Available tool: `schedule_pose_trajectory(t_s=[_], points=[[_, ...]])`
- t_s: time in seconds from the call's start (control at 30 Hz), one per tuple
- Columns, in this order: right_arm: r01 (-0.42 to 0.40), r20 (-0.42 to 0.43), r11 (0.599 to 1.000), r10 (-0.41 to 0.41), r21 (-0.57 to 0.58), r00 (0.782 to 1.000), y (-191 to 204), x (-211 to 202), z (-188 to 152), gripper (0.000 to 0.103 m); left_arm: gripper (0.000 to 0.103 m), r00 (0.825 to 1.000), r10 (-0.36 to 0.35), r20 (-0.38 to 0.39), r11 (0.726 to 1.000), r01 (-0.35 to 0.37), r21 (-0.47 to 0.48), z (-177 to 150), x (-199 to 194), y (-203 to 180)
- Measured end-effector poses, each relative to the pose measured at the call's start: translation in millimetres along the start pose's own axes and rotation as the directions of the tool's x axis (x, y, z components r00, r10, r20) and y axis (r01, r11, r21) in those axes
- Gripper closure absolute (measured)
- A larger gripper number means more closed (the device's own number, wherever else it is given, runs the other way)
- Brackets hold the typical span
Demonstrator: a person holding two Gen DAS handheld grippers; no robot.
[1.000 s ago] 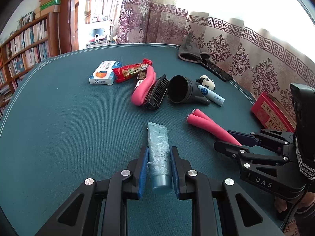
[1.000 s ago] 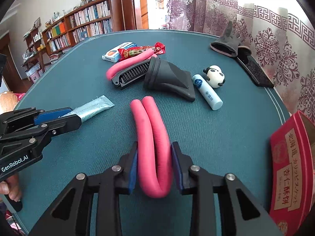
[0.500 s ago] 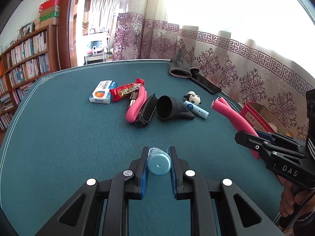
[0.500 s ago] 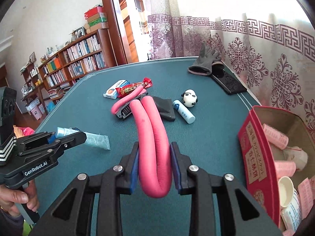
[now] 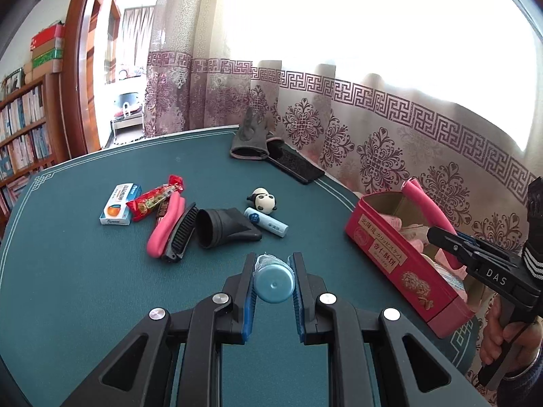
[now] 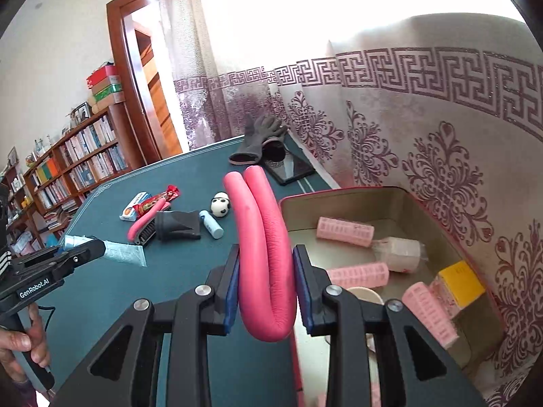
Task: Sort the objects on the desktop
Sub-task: 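Carry tube and foam roller to the tin and open the left tool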
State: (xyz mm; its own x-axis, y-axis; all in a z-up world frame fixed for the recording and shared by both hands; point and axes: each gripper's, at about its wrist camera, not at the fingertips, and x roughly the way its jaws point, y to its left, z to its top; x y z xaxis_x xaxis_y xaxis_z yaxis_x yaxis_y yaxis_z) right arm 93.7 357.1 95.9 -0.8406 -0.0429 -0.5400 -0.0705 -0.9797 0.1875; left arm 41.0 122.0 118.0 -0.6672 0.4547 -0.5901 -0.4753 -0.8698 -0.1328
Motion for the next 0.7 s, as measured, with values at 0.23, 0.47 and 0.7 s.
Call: schedule_pose_trajectory(t_s=[0.23,0.47,0.7], points=[[0.086,-0.023,0.994,-0.085,0.074,0.996,-50,-10,-13,0.071,0.083,0.994,-0.108,0.022,0.991,0.106,0.084,32,16,-58],[0.125,-0.026,0.988,-0.123,0.092,0.992,-70,-13,-16,0.071,0.083,0.979,-0.202,0.02,0.968,0.196,0.154,60,41,-113],[0.145,-0.048,0.981,-0.14,0.126,0.989,-88,-9,-18,0.071,0.083,0.956,-0.28,-0.089,0.942,0.291,0.168,66,94,-152]])
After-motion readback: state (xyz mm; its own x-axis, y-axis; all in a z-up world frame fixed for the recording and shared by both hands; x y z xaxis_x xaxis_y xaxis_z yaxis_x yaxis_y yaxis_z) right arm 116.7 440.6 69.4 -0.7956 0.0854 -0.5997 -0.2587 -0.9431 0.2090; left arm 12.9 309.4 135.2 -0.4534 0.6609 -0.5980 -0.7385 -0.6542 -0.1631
